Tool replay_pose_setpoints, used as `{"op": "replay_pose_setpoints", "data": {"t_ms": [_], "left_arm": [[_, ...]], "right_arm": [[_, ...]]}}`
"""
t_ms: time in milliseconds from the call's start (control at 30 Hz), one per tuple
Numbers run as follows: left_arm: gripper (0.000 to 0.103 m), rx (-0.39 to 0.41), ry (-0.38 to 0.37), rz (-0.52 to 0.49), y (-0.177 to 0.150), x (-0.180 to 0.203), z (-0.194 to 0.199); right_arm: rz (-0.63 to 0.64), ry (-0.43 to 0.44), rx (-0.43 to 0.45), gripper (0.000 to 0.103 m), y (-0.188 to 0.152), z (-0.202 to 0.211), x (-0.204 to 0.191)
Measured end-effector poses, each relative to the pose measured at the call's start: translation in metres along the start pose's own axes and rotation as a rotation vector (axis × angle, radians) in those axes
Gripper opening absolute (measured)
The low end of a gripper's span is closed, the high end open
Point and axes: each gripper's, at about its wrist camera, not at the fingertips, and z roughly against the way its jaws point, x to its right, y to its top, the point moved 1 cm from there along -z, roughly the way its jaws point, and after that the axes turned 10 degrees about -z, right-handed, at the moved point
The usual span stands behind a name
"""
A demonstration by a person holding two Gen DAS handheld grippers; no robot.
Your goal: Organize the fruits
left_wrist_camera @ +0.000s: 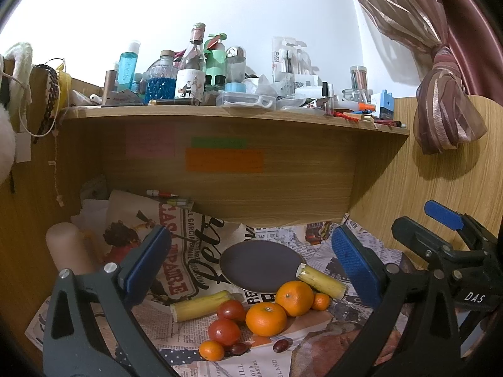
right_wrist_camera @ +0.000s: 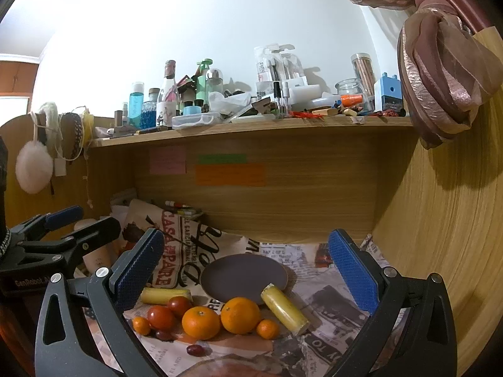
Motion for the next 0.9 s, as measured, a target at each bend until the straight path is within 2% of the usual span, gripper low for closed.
{"op": "replay_pose_setpoints", "data": {"t_ms": [400, 533, 600, 733, 900], "left_arm": [[0.103, -0.037, -0.024, -0.004, -0.006, -0.003, -0.015], [0.086, -0.100, -0.032, 0.009, -0.014, -0.014, -0.032], [0.083, -0.147, -0.037, 0.013, -0.021, -0.021, -0.045], [0.070, -0.243, -0.046, 0.024, -0.039, -0.036, -0.070], [0.062, -0.369, -0.050, 0.020, -0.067, -0.055, -0.100]], "right_arm": [[0.002, 0.008, -0.035, 0.103, -0.002, -0.013, 0.004], [0.014, 0.025, -0.085, 0.103, -0.007, -0.027, 0.007], [0.024, 0.026, -0.121, 0.102, -0.012, -0.037, 0.008], [0.044, 0.024, -0.199, 0.090, -0.023, -0.059, 0.014], [0.048, 0.016, -0.321, 0.078, -0.040, -0.090, 0.027]]}}
